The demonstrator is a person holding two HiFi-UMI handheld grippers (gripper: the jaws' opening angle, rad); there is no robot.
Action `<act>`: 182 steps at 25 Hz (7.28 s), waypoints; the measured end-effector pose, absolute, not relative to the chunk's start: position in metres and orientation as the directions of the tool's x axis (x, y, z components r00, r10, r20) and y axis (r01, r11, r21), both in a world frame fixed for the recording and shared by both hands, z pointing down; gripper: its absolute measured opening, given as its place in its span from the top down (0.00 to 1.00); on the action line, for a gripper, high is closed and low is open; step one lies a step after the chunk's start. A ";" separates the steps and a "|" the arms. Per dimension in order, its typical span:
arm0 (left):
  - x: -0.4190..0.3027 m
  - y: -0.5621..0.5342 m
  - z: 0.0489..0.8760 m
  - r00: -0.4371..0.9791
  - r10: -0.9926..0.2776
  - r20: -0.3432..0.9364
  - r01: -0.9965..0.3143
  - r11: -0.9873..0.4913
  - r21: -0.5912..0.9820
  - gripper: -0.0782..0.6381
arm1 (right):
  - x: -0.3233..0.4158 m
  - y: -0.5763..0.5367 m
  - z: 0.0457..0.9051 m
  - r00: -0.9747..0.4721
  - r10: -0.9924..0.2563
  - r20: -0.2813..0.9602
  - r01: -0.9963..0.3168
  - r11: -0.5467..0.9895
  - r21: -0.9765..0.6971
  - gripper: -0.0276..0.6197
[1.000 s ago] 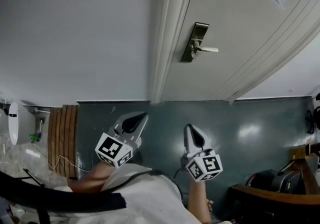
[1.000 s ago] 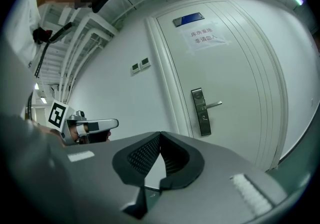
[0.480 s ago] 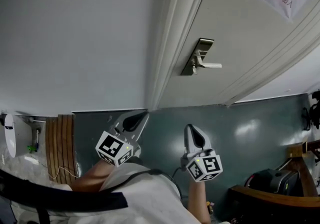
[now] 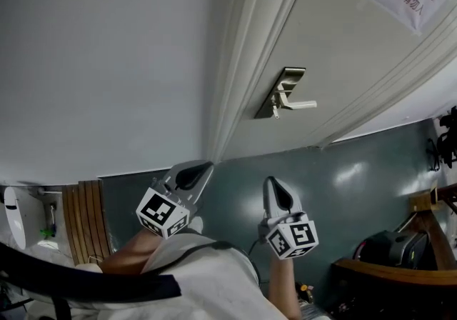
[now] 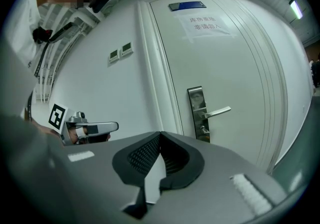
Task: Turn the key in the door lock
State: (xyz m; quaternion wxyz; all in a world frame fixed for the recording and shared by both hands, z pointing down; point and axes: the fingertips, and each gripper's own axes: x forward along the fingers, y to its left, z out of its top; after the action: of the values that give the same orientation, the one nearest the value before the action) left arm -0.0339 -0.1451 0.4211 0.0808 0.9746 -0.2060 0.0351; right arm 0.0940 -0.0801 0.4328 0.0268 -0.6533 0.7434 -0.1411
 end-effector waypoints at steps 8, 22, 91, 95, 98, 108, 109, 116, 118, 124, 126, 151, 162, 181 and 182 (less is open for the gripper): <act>-0.031 -0.182 0.422 0.929 -0.358 0.097 -0.369 -0.920 0.131 0.89 | 0.093 -0.109 0.436 -0.103 -0.983 0.151 -0.968 0.064 -0.244 0.94; -0.010 -0.192 0.419 0.906 -0.414 0.087 -0.423 -0.894 0.146 0.89 | 0.130 -0.147 0.451 -0.172 -0.981 0.095 -0.935 0.132 -0.328 0.94; -0.006 -0.197 0.436 0.707 -0.688 0.161 -0.705 -0.702 0.101 0.89 | 0.241 -0.300 0.551 -0.166 -0.962 0.216 -0.894 0.054 -0.445 0.90; -0.009 -0.197 0.435 0.712 -0.684 0.159 -0.700 -0.707 0.101 0.89 | 0.239 -0.301 0.552 -0.137 -0.957 0.256 -0.945 0.049 -0.324 0.89; -0.010 -0.197 0.433 0.718 -0.679 0.153 -0.695 -0.711 0.103 0.89 | 0.239 -0.301 0.553 -0.118 -0.955 0.272 -0.964 0.044 -0.264 0.89; -0.016 -0.198 0.433 0.738 -0.659 0.147 -0.674 -0.732 0.101 0.89 | 0.237 -0.300 0.554 -0.070 -0.948 0.310 -0.998 0.065 -0.027 0.88; -0.016 -0.198 0.433 0.739 -0.657 0.146 -0.672 -0.734 0.101 0.89 | 0.236 -0.300 0.554 -0.066 -0.947 0.314 -0.998 0.070 0.001 0.87; -0.015 -0.198 0.431 0.752 -0.644 0.142 -0.658 -0.747 0.098 0.89 | 0.236 -0.300 0.553 -0.048 -0.942 0.331 -0.990 0.090 0.112 0.87; -0.015 -0.198 0.431 0.754 -0.642 0.141 -0.656 -0.749 0.098 0.89 | 0.236 -0.301 0.553 -0.038 -0.943 0.330 -0.983 0.095 0.158 0.87; -0.014 -0.197 0.431 0.757 -0.638 0.141 -0.652 -0.752 0.096 0.89 | 0.232 -0.300 0.550 -0.026 -0.938 0.346 -0.966 0.113 0.232 0.86; -0.014 -0.197 0.431 0.757 -0.638 0.141 -0.652 -0.752 0.096 0.89 | 0.231 -0.300 0.550 -0.019 -0.937 0.349 -0.954 0.122 0.274 0.86; -0.015 -0.188 0.432 0.758 -0.637 0.140 -0.651 -0.753 0.099 0.89 | 0.225 -0.300 0.557 0.009 -0.921 0.390 -0.705 0.270 0.655 0.86; -0.012 -0.184 0.435 0.761 -0.634 0.140 -0.648 -0.754 0.106 0.89 | 0.222 -0.297 0.560 -0.017 -0.903 0.429 -0.319 0.412 0.854 0.85; -0.009 -0.180 0.431 0.775 -0.619 0.128 -0.631 -0.768 0.109 0.89 | 0.222 -0.293 0.563 0.014 -0.894 0.448 -0.210 0.436 0.875 0.81; -0.009 -0.179 0.431 0.777 -0.616 0.127 -0.629 -0.770 0.109 0.89 | 0.222 -0.292 0.562 0.014 -0.894 0.449 -0.229 0.434 0.871 0.81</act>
State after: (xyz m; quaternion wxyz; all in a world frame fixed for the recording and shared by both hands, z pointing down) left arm -0.0087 -0.1790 0.4306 0.0730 0.9398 -0.3312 0.0421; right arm 0.2219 -0.2923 0.5617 -0.5589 -0.4410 0.6361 0.2974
